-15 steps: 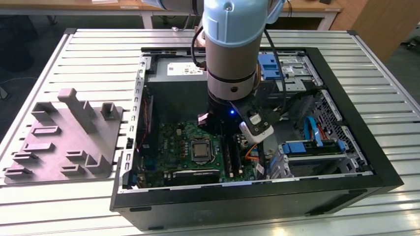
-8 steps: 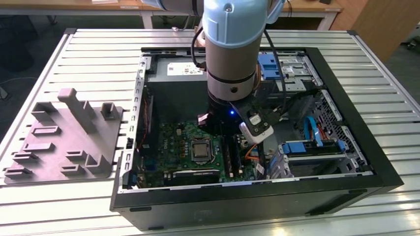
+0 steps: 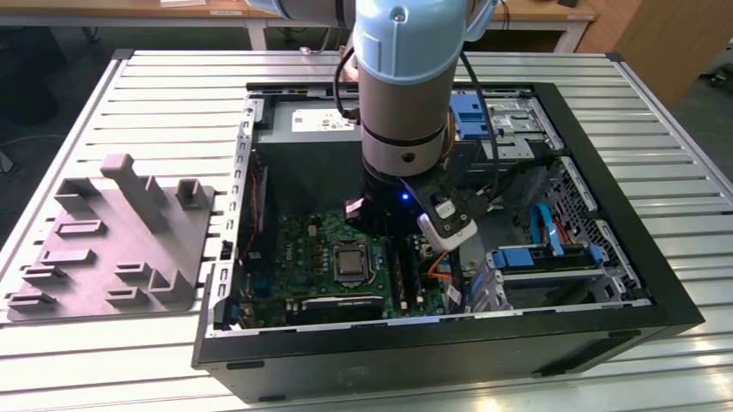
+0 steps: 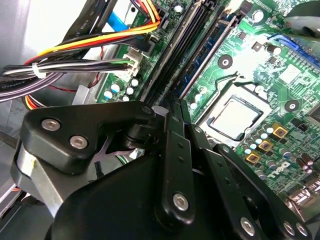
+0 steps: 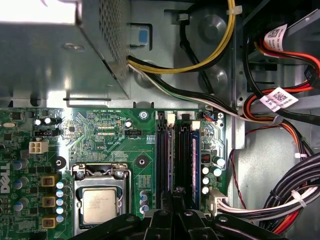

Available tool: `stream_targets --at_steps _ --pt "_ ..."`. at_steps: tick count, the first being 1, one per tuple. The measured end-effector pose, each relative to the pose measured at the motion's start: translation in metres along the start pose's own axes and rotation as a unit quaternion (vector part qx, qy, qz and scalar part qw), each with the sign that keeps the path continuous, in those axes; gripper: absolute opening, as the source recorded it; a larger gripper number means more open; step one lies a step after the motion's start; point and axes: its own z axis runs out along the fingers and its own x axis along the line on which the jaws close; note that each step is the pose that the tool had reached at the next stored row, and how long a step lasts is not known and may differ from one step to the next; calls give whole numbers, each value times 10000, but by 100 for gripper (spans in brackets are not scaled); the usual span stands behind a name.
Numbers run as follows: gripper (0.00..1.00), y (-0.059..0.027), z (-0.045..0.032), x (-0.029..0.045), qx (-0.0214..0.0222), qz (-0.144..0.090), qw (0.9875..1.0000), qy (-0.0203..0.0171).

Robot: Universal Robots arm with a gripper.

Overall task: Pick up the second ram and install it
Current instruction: 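Insert the second ram into the second slot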

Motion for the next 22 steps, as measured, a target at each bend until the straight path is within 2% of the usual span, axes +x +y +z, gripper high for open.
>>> stream_targets --at_steps 6,7,8,9,12,22 --pt "12 1 4 0 -2 0 10000 -1" --pt "18 1 7 0 -5 1 10000 -2" --pt "18 1 7 0 -5 0 10000 -2" --pt "25 1 5 0 -2 0 10000 -1" --pt "25 0 1 0 1 0 10000 0" --pt "25 3 -232 -19 1 0 10000 0"
